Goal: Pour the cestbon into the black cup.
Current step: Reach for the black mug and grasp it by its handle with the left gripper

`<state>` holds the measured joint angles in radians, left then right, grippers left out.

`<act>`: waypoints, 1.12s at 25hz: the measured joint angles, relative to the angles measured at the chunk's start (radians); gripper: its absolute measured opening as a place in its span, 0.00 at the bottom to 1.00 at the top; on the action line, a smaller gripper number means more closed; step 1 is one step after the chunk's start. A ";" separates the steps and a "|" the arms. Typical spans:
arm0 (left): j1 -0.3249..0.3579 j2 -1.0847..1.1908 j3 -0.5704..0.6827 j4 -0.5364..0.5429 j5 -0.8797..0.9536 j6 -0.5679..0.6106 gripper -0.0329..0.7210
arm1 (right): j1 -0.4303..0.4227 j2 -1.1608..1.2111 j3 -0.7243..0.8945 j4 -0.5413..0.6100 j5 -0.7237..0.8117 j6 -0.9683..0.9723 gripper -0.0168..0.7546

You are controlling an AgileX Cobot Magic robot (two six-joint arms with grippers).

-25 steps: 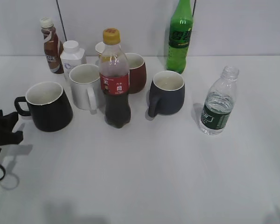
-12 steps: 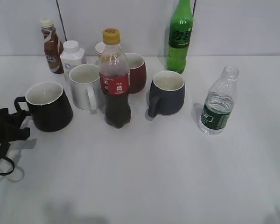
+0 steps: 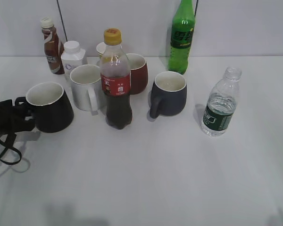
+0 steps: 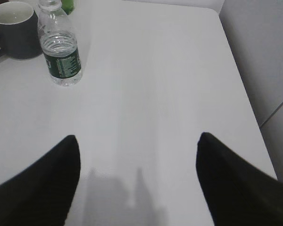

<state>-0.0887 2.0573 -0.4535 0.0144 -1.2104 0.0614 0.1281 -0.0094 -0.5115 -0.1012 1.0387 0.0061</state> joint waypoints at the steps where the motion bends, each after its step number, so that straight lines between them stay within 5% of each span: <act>1: 0.000 0.009 -0.004 0.003 0.000 0.000 0.52 | 0.000 0.000 0.000 0.000 0.000 0.000 0.79; 16: 0.000 0.063 -0.056 0.030 -0.009 0.000 0.42 | 0.000 0.000 0.000 0.000 0.000 -0.001 0.79; 22: 0.002 0.069 -0.066 0.034 -0.013 -0.009 0.12 | 0.000 0.000 0.000 0.000 0.000 0.000 0.79; 28: 0.003 0.039 -0.054 0.035 0.003 -0.007 0.12 | 0.000 0.000 0.000 0.055 -0.002 -0.006 0.78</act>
<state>-0.0854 2.0964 -0.5071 0.0499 -1.2076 0.0539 0.1281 -0.0094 -0.5115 -0.0463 1.0367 0.0000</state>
